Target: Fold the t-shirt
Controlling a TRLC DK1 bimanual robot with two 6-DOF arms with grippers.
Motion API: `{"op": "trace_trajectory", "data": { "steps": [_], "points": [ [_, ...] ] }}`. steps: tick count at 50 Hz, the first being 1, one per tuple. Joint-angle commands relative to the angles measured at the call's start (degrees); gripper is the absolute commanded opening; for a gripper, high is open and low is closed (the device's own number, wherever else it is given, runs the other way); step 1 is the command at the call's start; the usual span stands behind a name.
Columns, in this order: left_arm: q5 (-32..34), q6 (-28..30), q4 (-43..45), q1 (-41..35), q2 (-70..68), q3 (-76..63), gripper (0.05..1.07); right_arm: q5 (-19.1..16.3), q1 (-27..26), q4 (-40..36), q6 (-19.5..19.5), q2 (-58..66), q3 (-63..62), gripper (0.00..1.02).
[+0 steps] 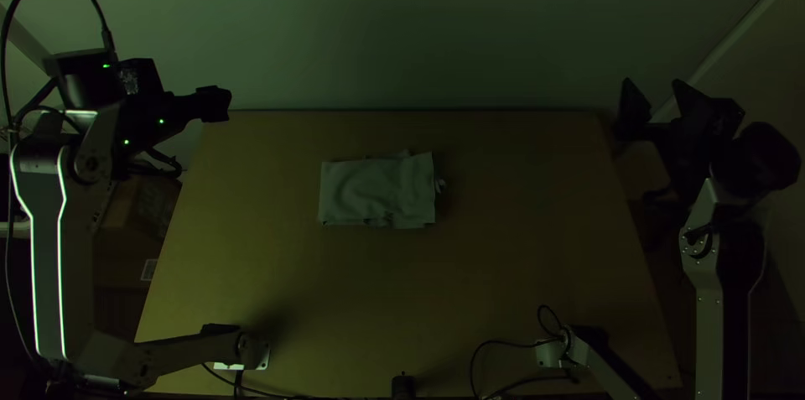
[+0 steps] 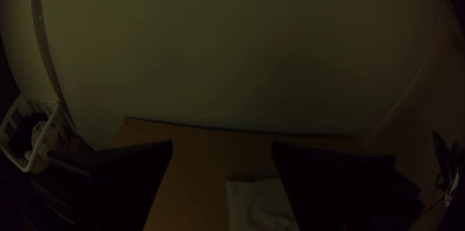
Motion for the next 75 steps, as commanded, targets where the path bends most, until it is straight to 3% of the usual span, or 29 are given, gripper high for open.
{"op": "trace_trajectory", "data": {
  "steps": [1, 34, 38, 51, 64, 70, 75],
  "points": [
    [-0.26, 2.26, 2.43, 2.24, -7.26, -5.35, 1.03, 0.37, -0.25, 2.91, -2.56, -3.75, -2.26, 0.98],
    [-0.53, 4.02, 34.51, 15.51, -54.20, -59.49, 1.03, 0.72, -0.34, 13.55, -10.38, -30.29, -31.44, 0.98],
    [-0.44, 5.60, 36.71, 15.78, -59.12, -65.38, 1.03, 0.72, -0.08, 13.99, -12.58, -34.51, -36.18, 0.98],
    [-0.44, 9.56, 42.34, 15.86, -74.06, -82.25, 1.03, 0.81, -0.60, 17.85, -13.81, -45.76, -50.69, 0.98],
    [-0.44, 9.47, 52.09, 17.09, -74.41, -94.91, 1.03, 0.81, -2.01, 23.57, -15.04, -57.10, -67.65, 0.98],
    [-0.44, 10.35, 59.91, 17.18, -74.41, -101.15, 1.03, 0.81, -2.10, 26.29, -14.34, -57.28, -72.13, 0.98],
    [-0.44, 10.53, 61.06, 17.18, -74.41, -104.22, 1.03, 0.81, -2.54, 28.58, -14.34, -57.36, -75.03, 0.98]
  ]
}}
